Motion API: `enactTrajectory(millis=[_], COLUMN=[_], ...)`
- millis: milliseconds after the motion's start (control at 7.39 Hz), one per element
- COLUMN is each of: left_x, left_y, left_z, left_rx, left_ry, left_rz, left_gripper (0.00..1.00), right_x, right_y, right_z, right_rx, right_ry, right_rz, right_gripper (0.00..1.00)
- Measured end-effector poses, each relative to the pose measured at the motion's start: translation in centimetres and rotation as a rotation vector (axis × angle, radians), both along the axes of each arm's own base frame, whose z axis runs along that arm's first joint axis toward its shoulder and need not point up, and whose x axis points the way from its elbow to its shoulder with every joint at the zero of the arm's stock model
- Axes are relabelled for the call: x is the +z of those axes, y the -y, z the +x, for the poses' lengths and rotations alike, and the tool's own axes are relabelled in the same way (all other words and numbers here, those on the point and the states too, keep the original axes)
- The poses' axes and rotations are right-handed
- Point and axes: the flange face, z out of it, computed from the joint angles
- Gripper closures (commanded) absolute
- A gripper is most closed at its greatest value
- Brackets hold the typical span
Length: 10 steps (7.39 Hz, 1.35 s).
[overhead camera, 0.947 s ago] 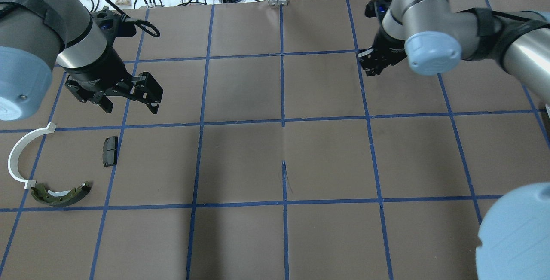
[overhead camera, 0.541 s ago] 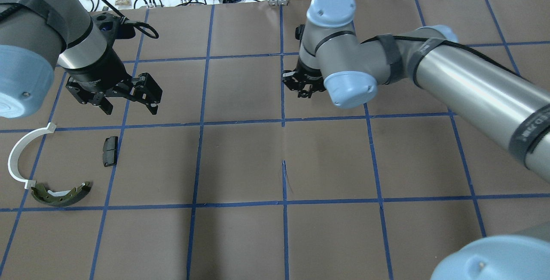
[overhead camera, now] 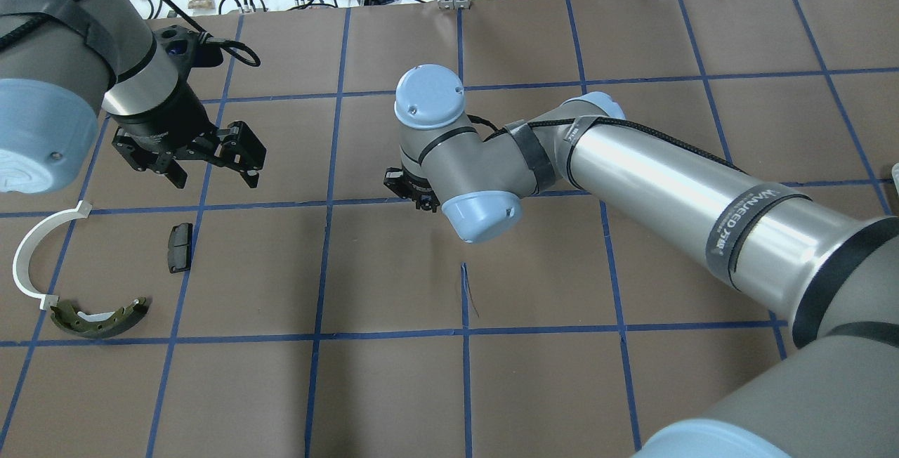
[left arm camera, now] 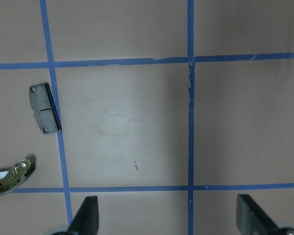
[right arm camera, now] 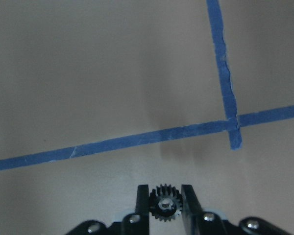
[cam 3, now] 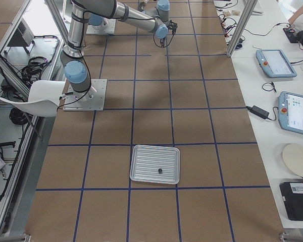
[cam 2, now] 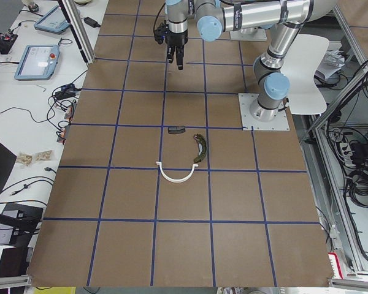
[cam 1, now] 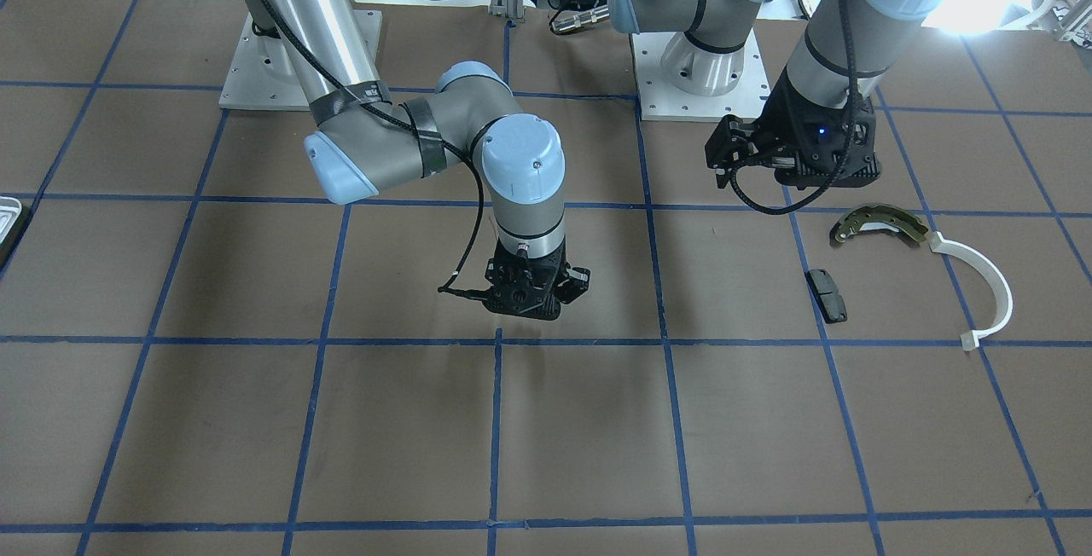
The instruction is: Place bearing gear from tray to pile
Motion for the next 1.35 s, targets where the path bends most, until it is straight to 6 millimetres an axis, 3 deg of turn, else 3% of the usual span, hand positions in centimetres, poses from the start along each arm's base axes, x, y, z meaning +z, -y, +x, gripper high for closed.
enactTrajectory(millis=[271,406,676,947,1082,1353], left_x=[-0.5,-0.9,-2.9,-5.9,-7.7,-11.5], left_y=[0.5,1.0,2.4,3.9,4.5,5.1], left_z=[0.1,0.0,-1.2,-5.6,-8.5,-13.8], left_rx=[0.016,0.031,0.074,0.035,0.002,-0.077], left_ry=[-0.001,-0.003,-0.007,-0.009,-0.01,-0.014], left_rz=[-0.014,-0.022,-0.012,-0.019,-0.037,-0.056], left_gripper=[0.0,0.0,0.0,0.0,0.0,0.0], right_x=[0.9,2.5,6.3,10.5,11.6,12.3], right_y=[0.7,1.8,4.8,7.7,9.0,9.7], right_z=[-0.4,-2.0,-9.1,-20.3,-27.4,-44.1], right_rx=[0.017,0.054,0.078,0.092,0.112,0.19], right_ry=[0.011,0.008,-0.016,-0.063,-0.096,-0.14], right_rz=[-0.023,-0.047,-0.069,-0.077,-0.069,-0.04], right_gripper=[0.0,0.0,0.0,0.0,0.0,0.0])
